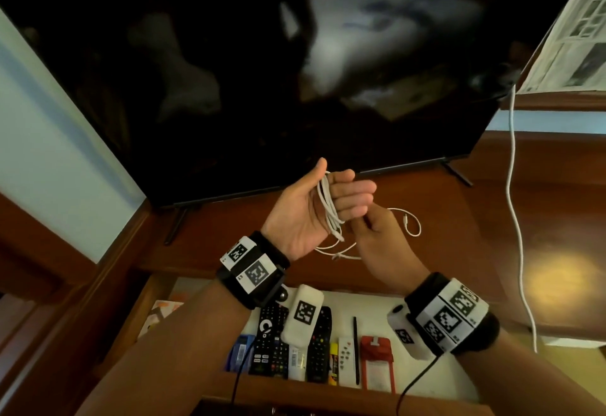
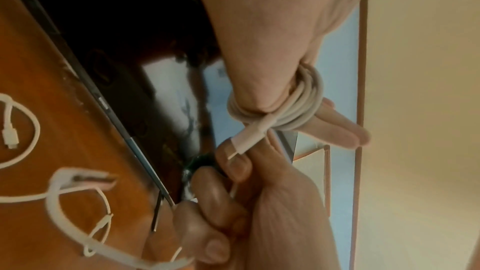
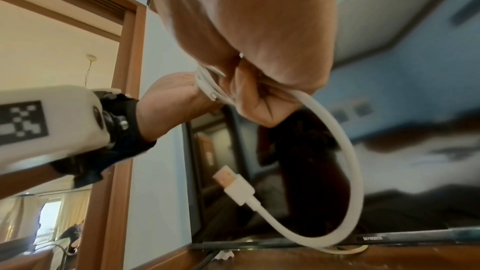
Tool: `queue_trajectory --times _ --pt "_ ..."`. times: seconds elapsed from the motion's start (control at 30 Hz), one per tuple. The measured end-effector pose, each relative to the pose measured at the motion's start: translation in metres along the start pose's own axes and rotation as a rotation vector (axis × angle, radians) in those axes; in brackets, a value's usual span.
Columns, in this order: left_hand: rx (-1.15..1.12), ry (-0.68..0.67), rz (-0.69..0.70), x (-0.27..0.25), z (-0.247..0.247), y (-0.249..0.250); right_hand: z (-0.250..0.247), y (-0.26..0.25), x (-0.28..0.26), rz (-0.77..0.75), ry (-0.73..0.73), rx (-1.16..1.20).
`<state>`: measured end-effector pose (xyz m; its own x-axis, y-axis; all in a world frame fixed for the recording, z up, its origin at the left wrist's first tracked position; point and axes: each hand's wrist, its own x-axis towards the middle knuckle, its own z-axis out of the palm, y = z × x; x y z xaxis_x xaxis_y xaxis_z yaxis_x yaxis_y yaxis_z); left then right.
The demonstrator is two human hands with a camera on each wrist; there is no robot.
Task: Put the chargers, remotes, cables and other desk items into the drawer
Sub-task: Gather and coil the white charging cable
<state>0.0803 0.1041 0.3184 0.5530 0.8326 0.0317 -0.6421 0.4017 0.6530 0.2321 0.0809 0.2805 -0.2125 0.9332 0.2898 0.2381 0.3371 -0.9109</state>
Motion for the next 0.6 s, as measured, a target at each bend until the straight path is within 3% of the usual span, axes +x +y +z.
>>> queue_trajectory --times 0.13,0.23,0.43,0.5,0.6 --pt "-0.049 0.016 0.060 0.005 0.011 0.004 0.002 0.004 0.003 0.015 0.075 -0.035" --pt "0.052 -0.003 0.126 0.013 0.018 0.009 0.010 0.015 -0.003 -0.012 -0.011 -0.189" --pt "1.245 0.164 0.072 0.021 -0.001 0.011 -0.005 0.007 -0.008 0.036 -0.211 -0.630" --pt "1.433 0.165 -0.015 0.019 -0.011 0.017 -0.013 -0.002 -0.010 -0.010 -0.323 -0.718" --pt "1.505 0.139 -0.057 0.020 -0.013 0.016 -0.011 -0.007 -0.012 -0.063 -0.420 -0.742"
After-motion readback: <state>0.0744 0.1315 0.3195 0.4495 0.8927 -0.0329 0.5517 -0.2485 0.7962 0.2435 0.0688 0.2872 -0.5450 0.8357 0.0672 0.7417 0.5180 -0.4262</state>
